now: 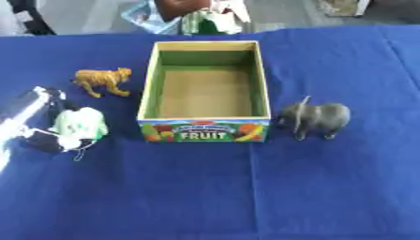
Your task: Pick up objects on the table and place them in the box.
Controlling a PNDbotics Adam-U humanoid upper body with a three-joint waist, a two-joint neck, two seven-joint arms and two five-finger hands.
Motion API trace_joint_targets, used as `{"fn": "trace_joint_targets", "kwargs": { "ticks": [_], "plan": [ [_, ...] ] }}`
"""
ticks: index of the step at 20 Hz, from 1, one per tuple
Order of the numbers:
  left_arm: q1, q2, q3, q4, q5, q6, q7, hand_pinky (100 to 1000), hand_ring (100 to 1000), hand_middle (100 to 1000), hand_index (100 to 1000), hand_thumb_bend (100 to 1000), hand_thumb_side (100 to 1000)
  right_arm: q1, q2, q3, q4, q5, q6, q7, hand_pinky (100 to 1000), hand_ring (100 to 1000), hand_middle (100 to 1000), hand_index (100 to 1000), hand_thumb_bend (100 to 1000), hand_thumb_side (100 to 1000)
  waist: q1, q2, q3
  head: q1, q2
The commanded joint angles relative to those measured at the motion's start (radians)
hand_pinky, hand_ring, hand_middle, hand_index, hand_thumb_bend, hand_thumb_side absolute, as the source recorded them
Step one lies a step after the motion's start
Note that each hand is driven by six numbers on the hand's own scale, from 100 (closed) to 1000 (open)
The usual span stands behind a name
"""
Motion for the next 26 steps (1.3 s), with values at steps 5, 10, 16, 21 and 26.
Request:
{"fn": "trace_joint_targets", "kwargs": {
  "ticks": [5, 10, 16, 21, 26],
  "plan": [
    [-0.051, 0.051, 0.014, -0.099, 0.011, 0.023, 0.104, 265, 156, 173, 436, 459, 100, -0.005, -0.018, -0.006, -0.005, -0.003, -0.001, 0.002, 515, 666, 711, 819, 412, 152, -0.002, -0.021, -0.003, -0.006, -0.002],
    [-0.099, 0.094, 0.016, -0.169, 0.016, 0.042, 0.12, 263, 154, 169, 432, 465, 100, -0.003, -0.018, -0.005, -0.005, -0.003, 0.0, 0.003, 515, 667, 711, 819, 412, 152, 0.001, -0.026, -0.005, -0.01, 0.0],
    [-0.244, 0.152, -0.033, -0.19, 0.065, 0.044, 0.095, 275, 163, 176, 437, 469, 100, -0.001, -0.018, -0.001, -0.003, -0.004, 0.001, 0.005, 515, 667, 711, 819, 411, 151, 0.004, -0.033, -0.012, -0.011, 0.004],
    [-0.458, 0.118, -0.151, -0.066, 0.115, 0.028, 0.052, 272, 164, 176, 439, 461, 100, -0.004, -0.011, 0.01, -0.001, -0.005, 0.002, 0.016, 516, 666, 711, 820, 412, 153, 0.001, -0.039, -0.031, 0.0, -0.002],
    [-0.612, 0.025, -0.236, 0.131, 0.046, -0.002, 0.019, 289, 175, 187, 449, 488, 100, -0.01, -0.007, 0.016, -0.001, -0.008, 0.002, 0.023, 516, 666, 711, 820, 413, 153, -0.002, -0.038, -0.053, 0.008, -0.011]
  ]
}}
